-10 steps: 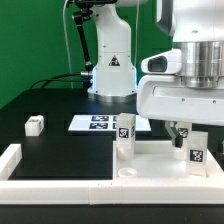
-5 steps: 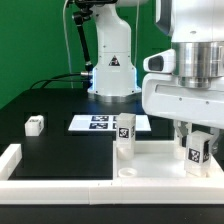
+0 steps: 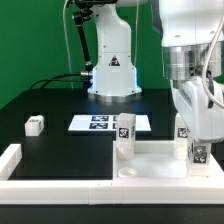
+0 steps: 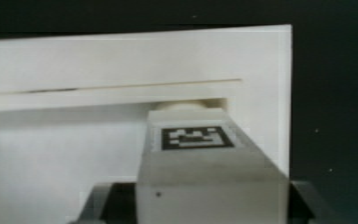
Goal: Assemble square table
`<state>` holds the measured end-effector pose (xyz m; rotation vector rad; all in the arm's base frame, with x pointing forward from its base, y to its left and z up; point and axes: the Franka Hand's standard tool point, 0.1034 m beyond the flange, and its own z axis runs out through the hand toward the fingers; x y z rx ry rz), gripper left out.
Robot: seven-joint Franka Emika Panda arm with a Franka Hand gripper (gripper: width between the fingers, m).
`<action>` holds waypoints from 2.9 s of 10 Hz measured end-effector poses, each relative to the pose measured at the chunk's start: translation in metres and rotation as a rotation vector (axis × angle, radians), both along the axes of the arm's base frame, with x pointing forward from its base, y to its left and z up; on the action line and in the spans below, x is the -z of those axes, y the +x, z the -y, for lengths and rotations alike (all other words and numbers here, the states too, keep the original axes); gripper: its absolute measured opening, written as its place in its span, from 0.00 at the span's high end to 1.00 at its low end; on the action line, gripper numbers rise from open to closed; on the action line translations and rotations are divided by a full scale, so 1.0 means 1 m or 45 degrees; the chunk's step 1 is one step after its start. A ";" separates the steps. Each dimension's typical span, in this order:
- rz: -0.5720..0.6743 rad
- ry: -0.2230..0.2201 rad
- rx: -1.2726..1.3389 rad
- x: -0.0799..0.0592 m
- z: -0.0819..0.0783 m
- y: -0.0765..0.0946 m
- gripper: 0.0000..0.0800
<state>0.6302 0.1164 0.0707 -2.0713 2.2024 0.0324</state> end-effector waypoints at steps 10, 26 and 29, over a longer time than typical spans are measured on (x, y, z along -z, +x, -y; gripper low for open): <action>0.088 -0.108 -0.765 -0.001 -0.007 0.002 0.19; -0.030 -0.072 -0.298 0.002 -0.003 0.002 0.64; -0.041 -0.029 0.059 0.002 -0.002 0.002 0.64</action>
Offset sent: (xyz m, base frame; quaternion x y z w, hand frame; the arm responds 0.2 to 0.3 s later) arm 0.0000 0.0000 0.0000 0.0000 0.0000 0.0000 1.0000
